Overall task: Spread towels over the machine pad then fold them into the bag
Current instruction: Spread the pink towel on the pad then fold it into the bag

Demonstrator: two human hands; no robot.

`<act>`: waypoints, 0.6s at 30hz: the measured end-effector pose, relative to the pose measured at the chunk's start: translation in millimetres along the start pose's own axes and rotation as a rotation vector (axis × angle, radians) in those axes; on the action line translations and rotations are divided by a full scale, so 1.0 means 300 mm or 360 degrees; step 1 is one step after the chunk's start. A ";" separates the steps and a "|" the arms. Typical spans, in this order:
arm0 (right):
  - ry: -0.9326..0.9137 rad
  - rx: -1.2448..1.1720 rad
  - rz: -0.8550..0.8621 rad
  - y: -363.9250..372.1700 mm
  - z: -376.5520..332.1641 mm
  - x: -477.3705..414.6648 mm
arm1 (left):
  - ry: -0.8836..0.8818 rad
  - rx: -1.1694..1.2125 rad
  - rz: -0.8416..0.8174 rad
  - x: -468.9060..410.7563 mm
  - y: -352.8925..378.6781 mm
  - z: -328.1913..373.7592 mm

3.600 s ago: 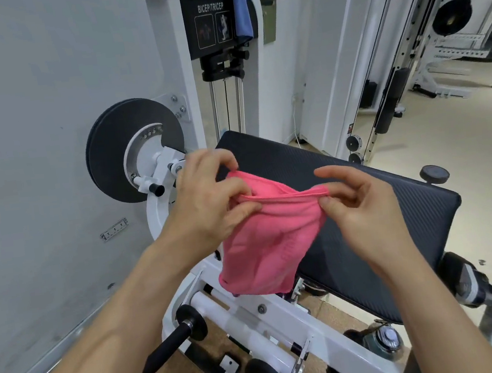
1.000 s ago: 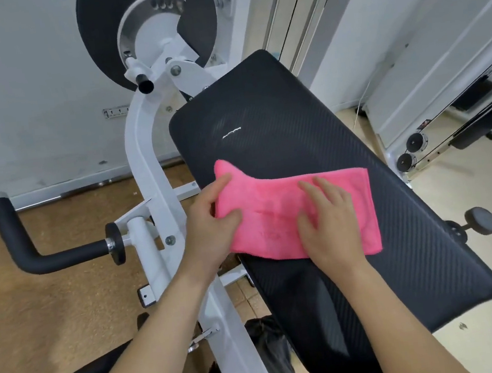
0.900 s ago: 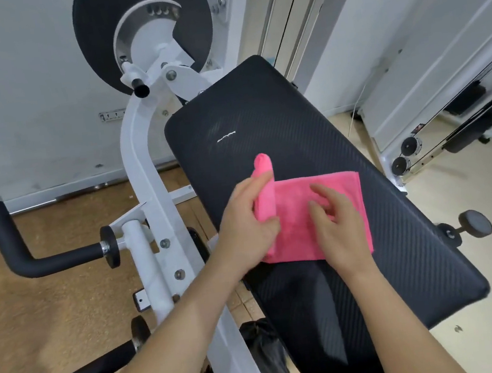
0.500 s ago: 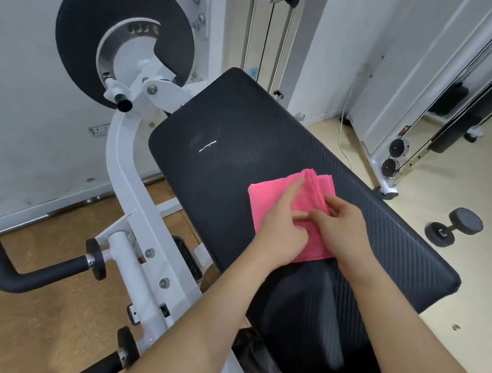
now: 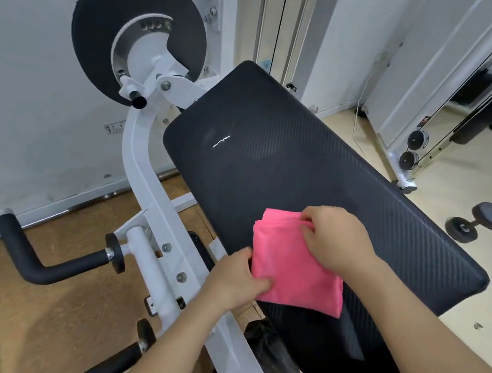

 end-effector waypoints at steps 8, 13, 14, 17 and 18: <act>0.0000 -0.0045 0.0238 -0.017 0.001 0.048 | 0.0282 0.0269 0.0732 -0.031 -0.154 0.119; 0.0125 -0.0041 0.0244 0.000 0.039 0.035 | 0.0238 0.0119 0.0857 -0.055 -0.145 0.135; 0.0130 -0.0037 0.0237 0.002 0.043 0.033 | 0.0217 0.0088 0.0884 -0.058 -0.145 0.132; 0.0159 -0.0023 0.0232 -0.007 0.065 0.024 | 0.0147 0.0142 0.0928 -0.071 -0.148 0.122; 0.0150 -0.0010 0.0242 -0.016 0.073 0.022 | 0.0139 0.0184 0.0928 -0.074 -0.143 0.121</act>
Point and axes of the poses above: each hand's wrist, its own x-axis away from the middle knuckle, its own y-axis out of the palm, z = x × y, the point moved 10 cm from there along -x, towards the middle knuckle, and after that the axes turned 5 degrees about -x, right-handed, at the moved point
